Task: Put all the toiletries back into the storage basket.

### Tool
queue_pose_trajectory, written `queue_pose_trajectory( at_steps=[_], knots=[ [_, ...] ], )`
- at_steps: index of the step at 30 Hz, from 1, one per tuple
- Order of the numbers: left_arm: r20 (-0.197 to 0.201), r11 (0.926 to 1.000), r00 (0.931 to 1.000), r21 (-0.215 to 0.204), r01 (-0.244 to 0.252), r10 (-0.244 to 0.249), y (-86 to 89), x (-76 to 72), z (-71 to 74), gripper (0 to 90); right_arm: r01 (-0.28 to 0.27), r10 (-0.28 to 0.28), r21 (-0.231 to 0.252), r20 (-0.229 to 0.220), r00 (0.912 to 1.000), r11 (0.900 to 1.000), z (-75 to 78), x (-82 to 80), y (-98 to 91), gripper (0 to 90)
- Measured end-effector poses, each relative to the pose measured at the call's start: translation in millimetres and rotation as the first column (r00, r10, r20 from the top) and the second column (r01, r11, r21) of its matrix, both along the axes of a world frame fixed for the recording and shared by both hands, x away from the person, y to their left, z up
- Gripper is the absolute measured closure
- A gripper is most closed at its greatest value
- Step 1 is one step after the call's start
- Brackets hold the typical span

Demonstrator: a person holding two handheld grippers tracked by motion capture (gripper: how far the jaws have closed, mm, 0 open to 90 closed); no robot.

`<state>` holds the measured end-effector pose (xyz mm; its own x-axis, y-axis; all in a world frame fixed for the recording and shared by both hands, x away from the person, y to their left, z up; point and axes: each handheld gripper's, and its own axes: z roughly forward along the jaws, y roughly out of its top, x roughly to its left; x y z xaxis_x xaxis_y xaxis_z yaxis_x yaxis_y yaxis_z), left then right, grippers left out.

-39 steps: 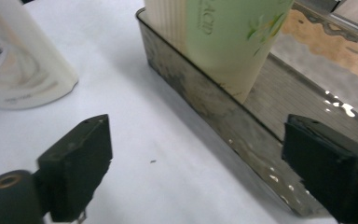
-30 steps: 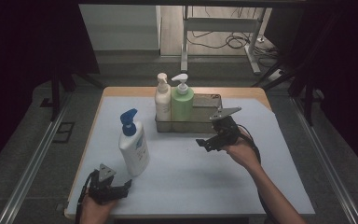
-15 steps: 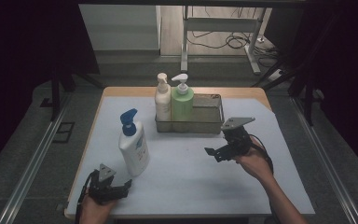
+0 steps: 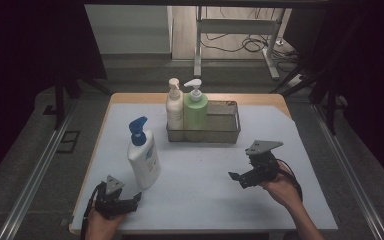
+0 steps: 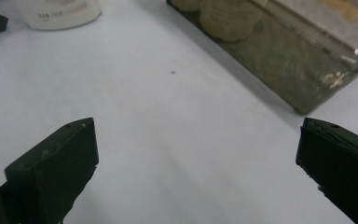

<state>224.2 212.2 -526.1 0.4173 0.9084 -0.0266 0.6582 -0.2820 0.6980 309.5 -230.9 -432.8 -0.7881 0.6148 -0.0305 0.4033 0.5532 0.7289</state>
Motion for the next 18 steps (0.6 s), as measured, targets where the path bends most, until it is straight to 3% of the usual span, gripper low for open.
queue_pose_trajectory(
  at_steps=[18],
  knots=[
    [-0.004,1.0,1.0,0.0,-0.002,0.002,-0.3,0.3,0.4,13.2,0.086,-0.086,0.023,-0.036,0.9957,0.996,-53.7,-14.6,-21.9,0.0]
  ],
)
